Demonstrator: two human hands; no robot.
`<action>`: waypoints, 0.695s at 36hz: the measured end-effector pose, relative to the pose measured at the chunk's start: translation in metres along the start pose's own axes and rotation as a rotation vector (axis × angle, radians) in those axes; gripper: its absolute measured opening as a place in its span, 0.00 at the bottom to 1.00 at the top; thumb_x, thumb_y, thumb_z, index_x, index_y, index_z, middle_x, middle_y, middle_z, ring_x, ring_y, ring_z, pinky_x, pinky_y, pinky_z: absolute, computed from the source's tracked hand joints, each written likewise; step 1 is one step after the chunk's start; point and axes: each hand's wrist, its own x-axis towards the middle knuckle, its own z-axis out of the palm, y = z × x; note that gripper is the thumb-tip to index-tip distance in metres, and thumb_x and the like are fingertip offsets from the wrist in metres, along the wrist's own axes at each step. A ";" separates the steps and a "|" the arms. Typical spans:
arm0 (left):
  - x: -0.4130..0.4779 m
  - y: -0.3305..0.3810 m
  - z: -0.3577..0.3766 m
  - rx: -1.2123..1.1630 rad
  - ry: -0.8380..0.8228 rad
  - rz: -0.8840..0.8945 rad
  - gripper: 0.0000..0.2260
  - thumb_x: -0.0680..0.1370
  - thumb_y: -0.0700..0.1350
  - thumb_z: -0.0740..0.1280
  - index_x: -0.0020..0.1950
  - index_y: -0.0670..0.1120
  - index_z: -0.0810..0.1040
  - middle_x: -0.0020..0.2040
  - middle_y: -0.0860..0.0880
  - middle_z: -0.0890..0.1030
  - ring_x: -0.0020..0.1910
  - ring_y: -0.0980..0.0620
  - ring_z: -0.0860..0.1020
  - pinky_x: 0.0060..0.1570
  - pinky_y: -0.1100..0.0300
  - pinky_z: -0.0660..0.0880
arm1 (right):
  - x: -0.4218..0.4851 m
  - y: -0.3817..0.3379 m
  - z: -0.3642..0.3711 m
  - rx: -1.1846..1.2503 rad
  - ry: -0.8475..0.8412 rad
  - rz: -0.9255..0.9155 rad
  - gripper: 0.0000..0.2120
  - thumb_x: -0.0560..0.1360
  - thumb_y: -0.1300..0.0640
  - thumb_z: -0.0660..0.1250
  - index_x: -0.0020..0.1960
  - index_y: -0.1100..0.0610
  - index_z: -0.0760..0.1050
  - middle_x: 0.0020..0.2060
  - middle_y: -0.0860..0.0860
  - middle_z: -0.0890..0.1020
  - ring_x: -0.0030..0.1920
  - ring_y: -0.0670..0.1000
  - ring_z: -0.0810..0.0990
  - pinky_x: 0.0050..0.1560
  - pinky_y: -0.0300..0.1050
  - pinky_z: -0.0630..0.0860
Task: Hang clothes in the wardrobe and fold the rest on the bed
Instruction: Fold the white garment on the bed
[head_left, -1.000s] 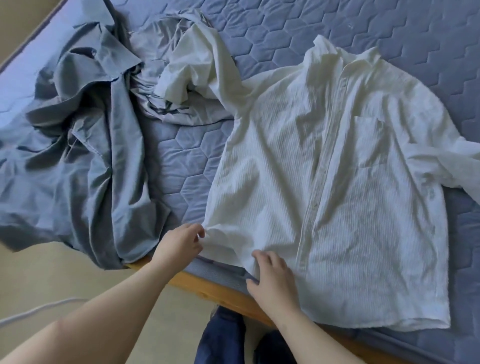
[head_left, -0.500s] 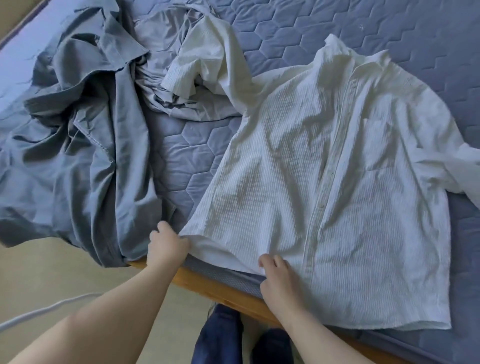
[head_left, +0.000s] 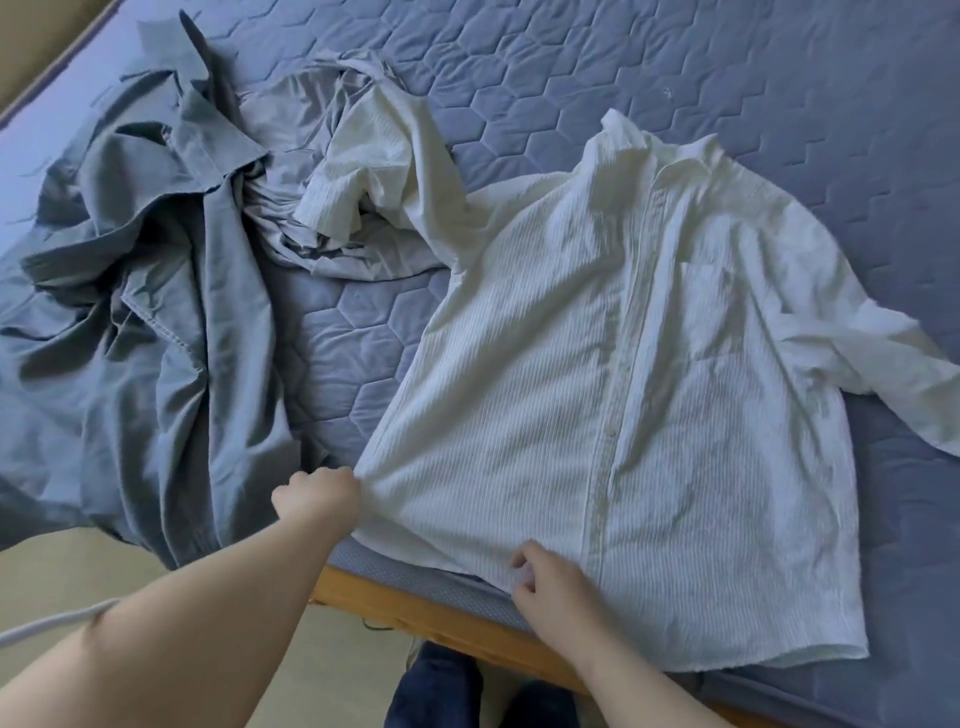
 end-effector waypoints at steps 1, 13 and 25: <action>0.000 0.004 -0.004 0.034 0.016 -0.003 0.16 0.78 0.39 0.55 0.65 0.46 0.66 0.65 0.46 0.69 0.65 0.45 0.66 0.59 0.54 0.67 | 0.001 -0.001 -0.004 0.032 0.012 0.013 0.08 0.79 0.56 0.55 0.56 0.52 0.70 0.41 0.45 0.72 0.40 0.48 0.73 0.39 0.42 0.71; 0.018 0.058 -0.103 -1.334 -0.078 0.017 0.03 0.78 0.39 0.59 0.48 0.43 0.72 0.44 0.46 0.77 0.41 0.50 0.77 0.39 0.58 0.71 | 0.030 -0.015 -0.090 0.422 0.205 0.134 0.04 0.78 0.60 0.57 0.47 0.55 0.70 0.40 0.47 0.75 0.35 0.48 0.71 0.35 0.41 0.67; 0.068 0.072 -0.220 -2.044 -0.066 -0.095 0.07 0.80 0.46 0.61 0.42 0.46 0.71 0.40 0.49 0.73 0.38 0.51 0.73 0.40 0.57 0.71 | 0.094 -0.047 -0.188 0.525 0.299 0.074 0.05 0.79 0.59 0.58 0.51 0.52 0.71 0.44 0.46 0.76 0.36 0.45 0.73 0.31 0.37 0.67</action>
